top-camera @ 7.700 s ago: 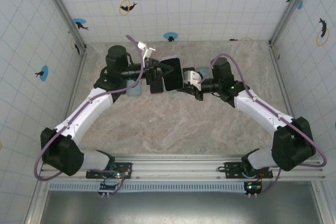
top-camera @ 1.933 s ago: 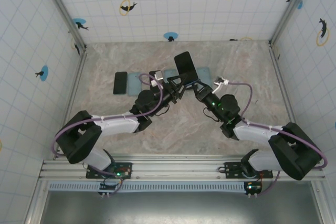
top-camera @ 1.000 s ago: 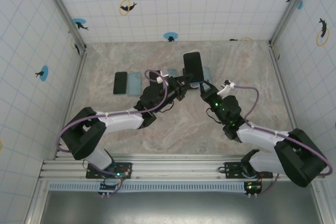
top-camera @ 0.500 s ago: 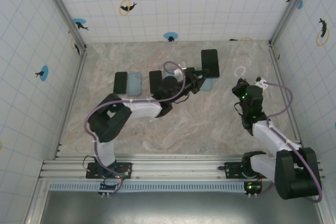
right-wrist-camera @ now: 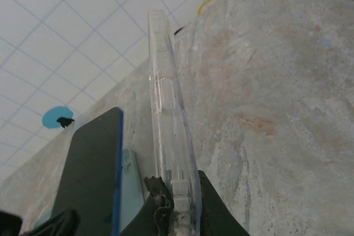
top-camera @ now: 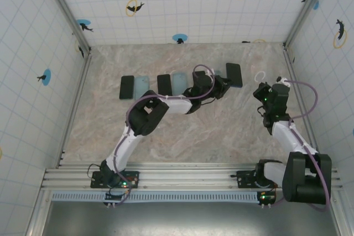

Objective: Take the phone out of the phone case

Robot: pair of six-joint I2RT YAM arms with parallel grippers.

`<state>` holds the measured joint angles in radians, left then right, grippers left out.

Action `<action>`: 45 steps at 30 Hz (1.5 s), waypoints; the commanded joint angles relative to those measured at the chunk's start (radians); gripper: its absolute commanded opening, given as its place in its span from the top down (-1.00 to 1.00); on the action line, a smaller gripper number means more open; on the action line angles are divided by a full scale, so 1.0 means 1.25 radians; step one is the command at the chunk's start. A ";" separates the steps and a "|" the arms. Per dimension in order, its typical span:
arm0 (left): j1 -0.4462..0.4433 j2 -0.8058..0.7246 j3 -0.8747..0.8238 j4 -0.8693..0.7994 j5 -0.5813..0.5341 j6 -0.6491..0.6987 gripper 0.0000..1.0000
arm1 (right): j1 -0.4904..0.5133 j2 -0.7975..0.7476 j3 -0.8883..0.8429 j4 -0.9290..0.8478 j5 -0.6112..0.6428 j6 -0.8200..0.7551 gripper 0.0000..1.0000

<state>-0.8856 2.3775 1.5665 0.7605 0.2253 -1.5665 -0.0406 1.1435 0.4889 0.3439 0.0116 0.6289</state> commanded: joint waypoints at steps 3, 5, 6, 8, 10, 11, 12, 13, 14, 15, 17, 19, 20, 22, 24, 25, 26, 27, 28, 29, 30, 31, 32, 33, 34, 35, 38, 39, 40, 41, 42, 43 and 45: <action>-0.006 0.076 0.126 -0.105 0.001 0.052 0.95 | -0.003 0.034 0.048 0.010 -0.037 -0.017 1.00; -0.006 0.109 0.181 -0.157 0.000 0.067 0.94 | -0.003 0.041 0.047 0.011 -0.035 -0.017 1.00; -0.006 0.125 0.203 -0.168 0.000 0.068 0.93 | -0.004 0.045 0.044 0.015 -0.037 -0.015 1.00; -0.006 0.148 0.235 -0.187 0.000 0.064 0.94 | -0.004 0.052 0.043 0.017 -0.037 -0.015 1.00; -0.006 0.164 0.259 -0.209 -0.007 0.068 0.94 | -0.007 0.059 0.043 0.015 -0.039 -0.019 1.00; -0.006 0.170 0.270 -0.217 -0.007 0.068 0.94 | -0.009 0.063 0.043 0.016 -0.041 -0.022 1.00; -0.006 0.176 0.283 -0.229 -0.008 0.071 0.93 | -0.011 0.065 0.041 0.016 -0.042 -0.022 1.00; -0.006 0.180 0.293 -0.241 -0.012 0.075 0.93 | -0.013 0.069 0.040 0.018 -0.046 -0.021 1.00; -0.006 0.185 0.299 -0.245 -0.014 0.075 0.93 | -0.016 0.072 0.038 0.019 -0.049 -0.022 1.00; -0.006 0.189 0.305 -0.248 -0.015 0.074 0.93 | -0.017 0.075 0.038 0.021 -0.050 -0.021 1.00; -0.005 0.198 0.319 -0.263 -0.016 0.074 0.91 | -0.017 0.080 0.038 0.023 -0.055 -0.020 1.00; -0.005 0.205 0.332 -0.284 -0.018 0.079 0.84 | -0.018 0.086 0.039 0.022 -0.058 -0.018 1.00; -0.005 0.207 0.333 -0.284 -0.019 0.078 0.80 | -0.018 0.088 0.041 0.024 -0.059 -0.019 1.00; -0.005 0.210 0.339 -0.295 -0.022 0.083 0.71 | -0.019 0.094 0.040 0.024 -0.061 -0.020 1.00; -0.005 0.209 0.343 -0.302 -0.025 0.088 0.60 | -0.020 0.102 0.040 0.025 -0.065 -0.020 1.00; -0.005 0.208 0.345 -0.309 -0.028 0.090 0.55 | -0.021 0.105 0.040 0.027 -0.068 -0.020 1.00; -0.005 0.206 0.346 -0.314 -0.030 0.094 0.50 | -0.021 0.111 0.041 0.027 -0.072 -0.019 1.00; -0.005 0.204 0.348 -0.320 -0.031 0.098 0.46 | -0.021 0.115 0.041 0.025 -0.074 -0.018 1.00; -0.005 0.202 0.349 -0.324 -0.033 0.102 0.44 | -0.022 0.119 0.042 0.026 -0.075 -0.018 1.00; -0.006 0.198 0.349 -0.333 -0.036 0.111 0.40 | -0.021 0.123 0.040 0.027 -0.074 -0.018 1.00; -0.006 0.195 0.351 -0.345 -0.042 0.122 0.36 | -0.022 0.129 0.039 0.032 -0.075 -0.017 1.00; -0.006 0.190 0.351 -0.353 -0.044 0.130 0.34 | -0.023 0.135 0.039 0.034 -0.077 -0.017 1.00; -0.006 0.186 0.351 -0.359 -0.048 0.140 0.32 | -0.023 0.141 0.039 0.035 -0.081 -0.017 1.00; -0.006 0.183 0.353 -0.366 -0.051 0.149 0.29 | -0.023 0.148 0.041 0.036 -0.084 -0.018 1.00; -0.006 0.179 0.353 -0.373 -0.051 0.154 0.27 | -0.023 0.154 0.042 0.038 -0.086 -0.017 1.00; -0.006 0.176 0.354 -0.378 -0.051 0.159 0.24 | -0.023 0.159 0.041 0.040 -0.089 -0.017 1.00; -0.008 0.172 0.363 -0.402 -0.056 0.184 0.21 | -0.023 0.176 0.042 0.048 -0.093 -0.016 1.00; -0.008 0.171 0.367 -0.413 -0.060 0.195 0.21 | -0.024 0.182 0.043 0.049 -0.096 -0.016 1.00; -0.008 0.168 0.370 -0.422 -0.063 0.207 0.20 | -0.024 0.185 0.043 0.050 -0.096 -0.016 1.00; -0.009 0.167 0.371 -0.433 -0.068 0.220 0.19 | -0.024 0.189 0.042 0.053 -0.097 -0.017 1.00; -0.011 0.164 0.373 -0.441 -0.074 0.231 0.18 | -0.024 0.192 0.041 0.055 -0.098 -0.017 1.00; -0.011 0.164 0.374 -0.443 -0.072 0.237 0.18 | -0.023 0.194 0.040 0.058 -0.098 -0.017 1.00; -0.012 0.170 0.391 -0.465 -0.073 0.257 0.17 | -0.023 0.201 0.039 0.062 -0.095 -0.020 1.00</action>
<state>-0.8917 2.6225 2.0029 0.2317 0.1593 -1.3113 -0.0612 1.3804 0.4988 0.3553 -0.1036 0.6128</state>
